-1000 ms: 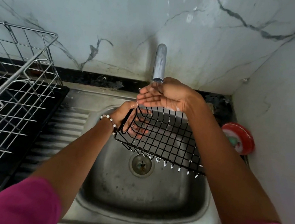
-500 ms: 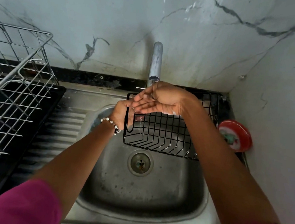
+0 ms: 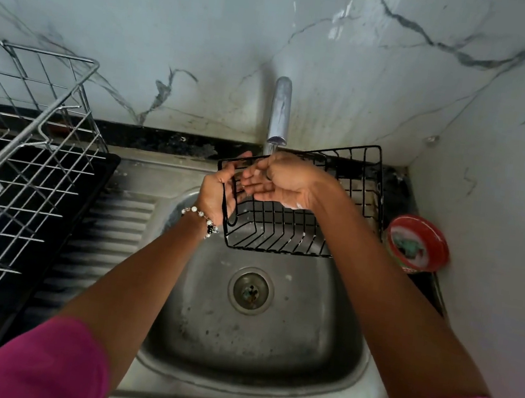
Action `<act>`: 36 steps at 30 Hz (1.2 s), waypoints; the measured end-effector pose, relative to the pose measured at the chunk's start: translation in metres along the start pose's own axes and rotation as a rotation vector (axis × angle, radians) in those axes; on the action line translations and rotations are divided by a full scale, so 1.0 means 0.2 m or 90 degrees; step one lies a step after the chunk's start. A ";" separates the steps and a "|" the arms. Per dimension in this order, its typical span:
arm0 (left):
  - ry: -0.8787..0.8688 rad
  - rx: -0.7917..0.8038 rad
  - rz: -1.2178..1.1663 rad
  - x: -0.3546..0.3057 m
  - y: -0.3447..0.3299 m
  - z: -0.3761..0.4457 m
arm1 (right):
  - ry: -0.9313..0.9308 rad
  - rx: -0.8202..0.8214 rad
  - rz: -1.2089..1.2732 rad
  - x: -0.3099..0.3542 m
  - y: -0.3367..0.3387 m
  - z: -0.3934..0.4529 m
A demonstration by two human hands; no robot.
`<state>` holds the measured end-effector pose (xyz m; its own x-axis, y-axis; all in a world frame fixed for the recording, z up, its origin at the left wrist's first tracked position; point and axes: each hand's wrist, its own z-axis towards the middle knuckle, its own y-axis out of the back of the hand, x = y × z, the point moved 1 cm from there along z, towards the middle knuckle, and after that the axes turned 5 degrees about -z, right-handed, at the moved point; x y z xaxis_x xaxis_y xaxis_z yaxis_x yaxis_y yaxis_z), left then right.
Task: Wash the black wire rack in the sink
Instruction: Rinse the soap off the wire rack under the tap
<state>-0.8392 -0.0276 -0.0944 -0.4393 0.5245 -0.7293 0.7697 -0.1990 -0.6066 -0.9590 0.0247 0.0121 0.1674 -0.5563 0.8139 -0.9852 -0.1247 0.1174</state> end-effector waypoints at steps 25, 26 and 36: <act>-0.049 -0.056 -0.128 -0.01 0.02 0.00 | -0.086 0.120 -0.132 -0.03 -0.04 0.18; -0.049 -0.052 -0.126 -0.01 0.02 0.01 | -0.083 0.112 -0.141 -0.03 -0.04 0.19; -0.037 -0.004 -0.069 -0.05 0.02 0.03 | -0.052 0.154 -0.243 -0.02 -0.02 0.21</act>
<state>-0.8341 -0.0385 -0.0919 -0.5465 0.4940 -0.6762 0.7184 -0.1385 -0.6817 -0.9543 -0.0064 -0.0162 0.5281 -0.4948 0.6901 -0.8174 -0.5164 0.2554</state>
